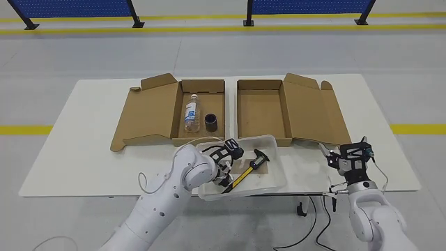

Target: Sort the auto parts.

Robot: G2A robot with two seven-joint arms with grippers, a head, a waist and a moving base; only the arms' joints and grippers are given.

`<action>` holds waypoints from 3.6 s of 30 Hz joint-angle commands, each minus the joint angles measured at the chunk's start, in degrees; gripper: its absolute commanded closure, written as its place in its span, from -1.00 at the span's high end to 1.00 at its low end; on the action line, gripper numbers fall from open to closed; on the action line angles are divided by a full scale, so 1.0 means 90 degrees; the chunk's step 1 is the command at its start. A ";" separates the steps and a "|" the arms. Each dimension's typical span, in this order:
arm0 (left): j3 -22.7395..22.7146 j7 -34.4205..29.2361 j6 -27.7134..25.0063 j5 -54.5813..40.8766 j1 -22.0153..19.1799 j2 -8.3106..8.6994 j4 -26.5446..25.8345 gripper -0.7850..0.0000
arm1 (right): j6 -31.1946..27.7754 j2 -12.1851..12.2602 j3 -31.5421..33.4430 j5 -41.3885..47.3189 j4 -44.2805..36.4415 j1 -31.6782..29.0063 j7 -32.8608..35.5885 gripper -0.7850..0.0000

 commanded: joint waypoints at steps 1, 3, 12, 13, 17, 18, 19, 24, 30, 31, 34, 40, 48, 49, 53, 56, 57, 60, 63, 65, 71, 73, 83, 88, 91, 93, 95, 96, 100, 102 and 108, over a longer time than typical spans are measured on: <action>0.0034 0.0024 0.0000 0.0001 -0.0039 -0.0001 0.0082 -0.08 | 0.0000 0.0000 0.0000 0.0000 0.0000 0.0000 0.0000 1.00; 0.0069 0.0056 0.0018 -0.0023 -0.0105 -0.0008 0.0167 -0.08 | 0.0000 0.0000 0.0000 0.0000 0.0000 0.0000 0.0000 1.00; 0.0265 0.0129 0.0086 -0.0180 -0.0407 -0.0058 0.0555 -0.11 | 0.0000 0.0000 0.0000 0.0000 0.0000 0.0000 0.0000 1.00; 0.0280 0.0124 0.0089 -0.0194 -0.0428 -0.0061 0.0583 -0.15 | 0.0000 0.0000 0.0000 0.0000 0.0000 0.0000 0.0000 1.00; 0.0329 0.0126 0.0106 -0.0261 -0.0481 -0.0066 0.0673 -0.30 | 0.0000 0.0000 0.0000 0.0000 0.0000 0.0000 0.0000 1.00; 0.0337 0.0130 0.0111 -0.0267 -0.0489 -0.0066 0.0698 -0.30 | 0.0000 0.0000 0.0000 0.0000 0.0000 0.0000 0.0000 1.00; 0.0346 0.0134 0.0117 -0.0271 -0.0495 -0.0064 0.0721 -0.32 | 0.0000 0.0000 0.0000 0.0000 0.0000 0.0000 0.0000 1.00; 0.0378 0.0128 0.0137 -0.0304 -0.0505 -0.0055 0.0778 -0.37 | 0.0000 0.0000 0.0000 0.0000 0.0000 0.0000 0.0000 1.00; 0.0403 0.0147 0.0171 -0.0335 -0.0505 -0.0040 0.0810 -0.60 | 0.0000 0.0000 0.0000 0.0000 0.0000 0.0000 0.0000 1.00; 0.0407 0.0155 0.0178 -0.0341 -0.0503 -0.0038 0.0810 -0.76 | 0.0000 0.0000 0.0000 0.0000 0.0000 0.0000 0.0000 1.00; 0.0415 0.0175 0.0200 -0.0334 -0.0504 -0.0028 0.0808 -1.00 | 0.0000 0.0000 0.0000 0.0000 0.0000 0.0000 0.0000 1.00; 0.0418 0.0227 0.0228 -0.0319 -0.0495 -0.0006 0.0774 -1.00 | 0.0000 0.0000 0.0000 0.0000 0.0000 0.0000 0.0000 1.00; 0.0277 0.0395 0.0349 -0.0324 -0.0444 0.0048 0.0549 -1.00 | 0.0000 0.0000 0.0000 0.0000 0.0000 0.0000 0.0000 1.00; 0.0233 0.0415 0.0367 -0.0360 -0.0430 0.0058 0.0530 -1.00 | 0.0000 0.0000 0.0000 0.0000 0.0000 0.0000 0.0000 1.00; -0.0003 0.0453 0.0411 -0.0475 -0.0419 0.0114 0.0427 -1.00 | 0.0000 0.0000 0.0000 0.0000 0.0000 0.0000 0.0000 1.00; -0.0272 0.0435 0.0448 -0.0779 -0.0376 0.0164 0.0227 -1.00 | 0.0000 0.0000 0.0000 0.0000 0.0000 0.0000 0.0000 1.00; -0.0373 0.0427 0.0467 -0.0875 -0.0354 0.0184 0.0143 -1.00 | 0.0000 0.0000 0.0000 0.0000 0.0000 0.0000 0.0000 1.00; -0.0677 0.0380 0.0515 -0.1190 -0.0255 0.0245 -0.0167 -1.00 | 0.0000 0.0000 0.0000 0.0000 0.0000 0.0000 0.0000 1.00; -0.0972 0.0347 0.0575 -0.1487 -0.0121 0.0308 -0.0550 -1.00 | 0.0000 0.0000 0.0000 0.0000 0.0000 0.0000 0.0000 1.00; -0.1147 0.0304 0.0620 -0.1749 -0.0011 0.0344 -0.0825 -1.00 | 0.0000 0.0000 0.0000 0.0000 0.0000 0.0000 0.0000 1.00; -0.1500 0.0049 0.0719 -0.2466 0.0305 0.0438 -0.1702 -1.00 | 0.0000 0.0000 0.0000 0.0000 0.0000 0.0000 0.0000 1.00; -0.1543 -0.0069 0.0709 -0.2606 0.0412 0.0469 -0.1952 -1.00 | 0.0000 0.0000 0.0000 0.0000 0.0000 0.0000 0.0000 1.00; -0.1624 -0.0371 0.0737 -0.2823 0.0656 0.0603 -0.2274 -1.00 | 0.0000 0.0000 0.0000 0.0000 0.0000 0.0000 0.0000 1.00; -0.1574 -0.0313 0.0720 -0.2785 0.0606 0.0644 -0.2199 -1.00 | 0.0000 0.0000 0.0000 0.0000 0.0000 0.0000 0.0000 1.00; -0.1548 -0.0253 0.0736 -0.2731 0.0539 0.0665 -0.2149 -1.00 | 0.0000 0.0000 0.0000 0.0000 0.0000 0.0000 0.0000 1.00; -0.1529 -0.0110 0.0882 -0.2691 0.0492 0.0667 -0.2082 -1.00 | 0.0000 0.0000 0.0000 0.0000 0.0000 0.0000 0.0000 1.00; -0.1472 -0.0005 0.0917 -0.2608 0.0409 0.0669 -0.2038 -1.00 | 0.0000 0.0000 0.0000 0.0000 0.0000 0.0000 0.0000 1.00; -0.1446 0.0088 0.0938 -0.2582 0.0364 0.0667 -0.1998 -1.00 | 0.0000 0.0000 0.0000 0.0000 0.0000 0.0000 0.0000 1.00; -0.1238 0.0462 0.1052 -0.2274 0.0130 0.0646 -0.1774 -1.00 | 0.0000 0.0000 0.0000 0.0000 0.0000 0.0000 0.0000 1.00; -0.1105 0.0617 0.1088 -0.2218 0.0027 0.0626 -0.1652 -1.00 | 0.0000 0.0000 0.0000 0.0000 0.0000 0.0000 0.0000 1.00; -0.0816 0.1064 0.1130 -0.2210 -0.0280 0.0568 -0.1256 -1.00 | 0.0000 0.0000 0.0000 0.0000 0.0000 0.0000 0.0000 1.00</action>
